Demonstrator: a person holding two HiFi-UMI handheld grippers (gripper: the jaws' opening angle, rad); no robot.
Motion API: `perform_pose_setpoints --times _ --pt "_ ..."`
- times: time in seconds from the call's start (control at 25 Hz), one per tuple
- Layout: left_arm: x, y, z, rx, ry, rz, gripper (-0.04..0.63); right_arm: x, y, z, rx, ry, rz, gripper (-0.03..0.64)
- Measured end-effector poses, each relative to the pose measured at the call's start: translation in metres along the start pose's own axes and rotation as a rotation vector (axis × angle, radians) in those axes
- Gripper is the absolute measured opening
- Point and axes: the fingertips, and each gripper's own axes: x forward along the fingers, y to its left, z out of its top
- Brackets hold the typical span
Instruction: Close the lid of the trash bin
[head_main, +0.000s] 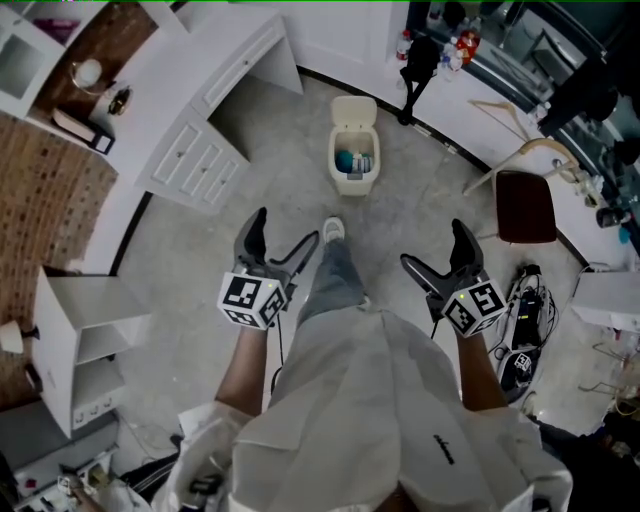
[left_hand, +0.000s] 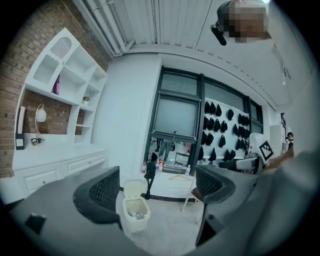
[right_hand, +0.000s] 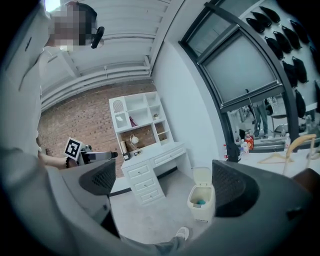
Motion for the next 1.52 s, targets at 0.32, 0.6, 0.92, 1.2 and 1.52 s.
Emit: perform_pose_setpoints --times 0.32,0.6,0.92,1.2,1.52 --pt "0.084 0.048 0.007 -0.019 0.003 -0.042 0.454 0.07 -0.041 0.012 -0.005 0.02 -0.002 0.588" --pt "0.177 0.117 0.014 -0.003 0.069 -0.068 0.454 0.174 -0.086 0.034 -0.025 0.08 0.02 0.588" --pt "0.265 0.19 0.004 0.013 0.142 -0.087 0.454 0.277 -0.143 0.039 -0.013 0.129 -0.024 0.586" --pt "0.328 0.232 -0.028 0.04 0.178 -0.109 0.454 0.334 -0.186 0.024 -0.025 0.161 -0.054 0.586" --pt "0.39 0.247 -0.081 0.075 0.209 -0.151 0.453 0.392 -0.249 -0.019 -0.031 0.2 -0.055 0.586"
